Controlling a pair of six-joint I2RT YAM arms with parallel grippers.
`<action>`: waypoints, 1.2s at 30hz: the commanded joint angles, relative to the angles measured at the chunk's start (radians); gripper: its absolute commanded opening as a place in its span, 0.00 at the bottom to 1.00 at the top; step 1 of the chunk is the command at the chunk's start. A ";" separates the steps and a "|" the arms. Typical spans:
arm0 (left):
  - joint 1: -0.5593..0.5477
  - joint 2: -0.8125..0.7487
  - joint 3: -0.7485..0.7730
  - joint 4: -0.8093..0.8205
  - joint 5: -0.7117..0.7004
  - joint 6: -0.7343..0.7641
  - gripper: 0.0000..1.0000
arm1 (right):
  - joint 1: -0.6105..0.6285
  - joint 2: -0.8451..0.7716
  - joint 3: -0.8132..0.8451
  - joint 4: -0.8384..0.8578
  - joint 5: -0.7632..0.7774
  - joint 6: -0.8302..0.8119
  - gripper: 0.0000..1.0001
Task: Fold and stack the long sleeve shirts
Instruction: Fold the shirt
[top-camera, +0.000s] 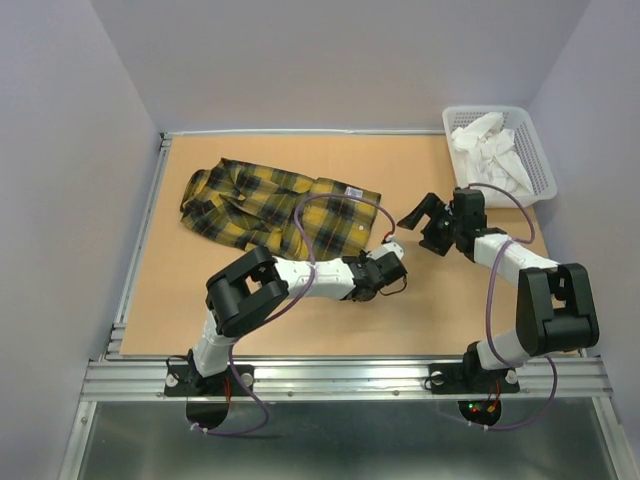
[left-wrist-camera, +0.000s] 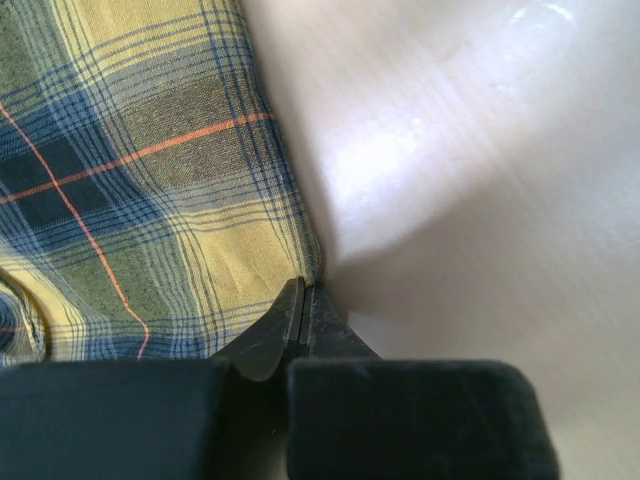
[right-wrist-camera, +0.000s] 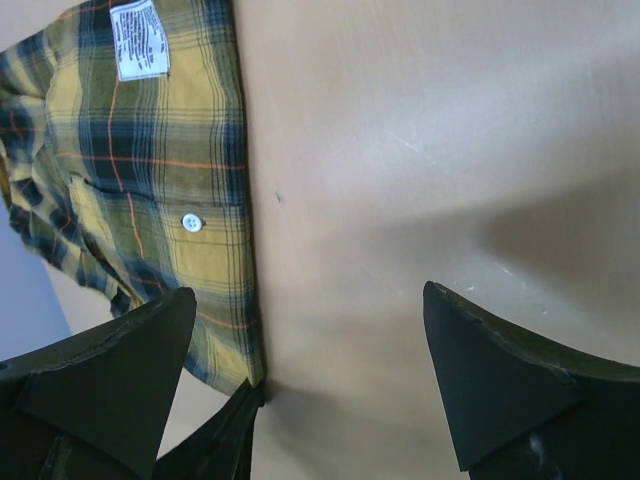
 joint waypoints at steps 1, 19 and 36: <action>0.021 -0.019 0.038 -0.058 -0.057 -0.022 0.00 | 0.003 0.012 -0.063 0.171 -0.092 0.071 1.00; 0.037 -0.149 0.094 -0.061 0.104 -0.011 0.00 | 0.130 0.352 -0.076 0.718 -0.266 0.414 1.00; 0.037 -0.155 0.109 -0.046 0.210 -0.044 0.00 | 0.231 0.635 0.183 0.753 -0.256 0.429 0.79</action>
